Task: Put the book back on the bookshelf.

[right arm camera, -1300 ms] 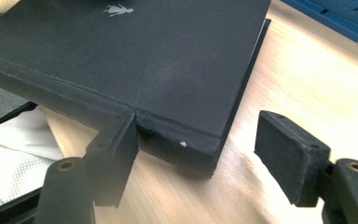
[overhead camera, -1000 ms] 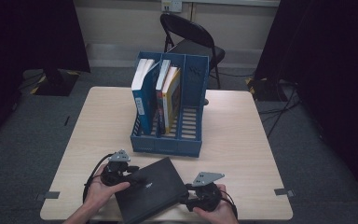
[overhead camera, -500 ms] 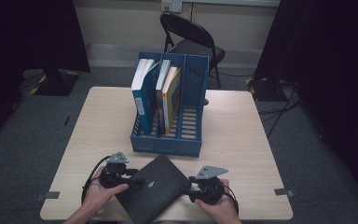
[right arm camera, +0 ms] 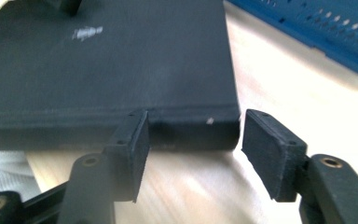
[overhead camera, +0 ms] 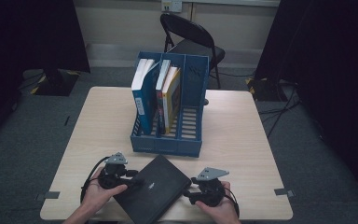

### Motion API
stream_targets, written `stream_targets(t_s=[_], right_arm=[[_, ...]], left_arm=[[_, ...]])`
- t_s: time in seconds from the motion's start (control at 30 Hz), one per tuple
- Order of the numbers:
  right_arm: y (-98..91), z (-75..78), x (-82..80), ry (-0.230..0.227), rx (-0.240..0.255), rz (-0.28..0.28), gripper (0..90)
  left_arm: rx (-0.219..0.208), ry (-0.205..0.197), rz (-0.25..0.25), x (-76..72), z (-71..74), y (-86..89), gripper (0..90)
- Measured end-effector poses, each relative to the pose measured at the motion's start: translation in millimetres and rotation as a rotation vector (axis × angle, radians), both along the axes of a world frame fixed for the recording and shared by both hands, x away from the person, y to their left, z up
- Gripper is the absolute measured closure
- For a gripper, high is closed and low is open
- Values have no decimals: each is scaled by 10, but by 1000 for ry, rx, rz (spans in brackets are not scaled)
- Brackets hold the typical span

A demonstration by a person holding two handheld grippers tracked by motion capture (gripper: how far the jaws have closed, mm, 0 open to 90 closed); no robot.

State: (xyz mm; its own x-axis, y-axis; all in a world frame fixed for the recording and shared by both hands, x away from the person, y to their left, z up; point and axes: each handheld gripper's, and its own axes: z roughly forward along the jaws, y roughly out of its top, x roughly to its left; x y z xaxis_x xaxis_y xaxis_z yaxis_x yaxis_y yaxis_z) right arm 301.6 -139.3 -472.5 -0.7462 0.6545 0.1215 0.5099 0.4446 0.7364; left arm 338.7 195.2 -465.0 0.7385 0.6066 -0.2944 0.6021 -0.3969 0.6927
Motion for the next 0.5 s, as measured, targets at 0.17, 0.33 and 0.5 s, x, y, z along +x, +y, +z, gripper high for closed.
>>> stream_targets(t_s=[0.17, 0.33, 0.5], right_arm=[[-10, -27, 10, -1, -18, -7, 422], [28, -10, 1, -43, -26, -1, 468], [66, -16, 158, -48, -23, -19, 469]], left_arm=[[-14, 12, 5, 32, -13, -17, 498], [-4, 6, 13, 14, -5, -8, 486], [18, 8, 19, -61, 14, 56, 479]])
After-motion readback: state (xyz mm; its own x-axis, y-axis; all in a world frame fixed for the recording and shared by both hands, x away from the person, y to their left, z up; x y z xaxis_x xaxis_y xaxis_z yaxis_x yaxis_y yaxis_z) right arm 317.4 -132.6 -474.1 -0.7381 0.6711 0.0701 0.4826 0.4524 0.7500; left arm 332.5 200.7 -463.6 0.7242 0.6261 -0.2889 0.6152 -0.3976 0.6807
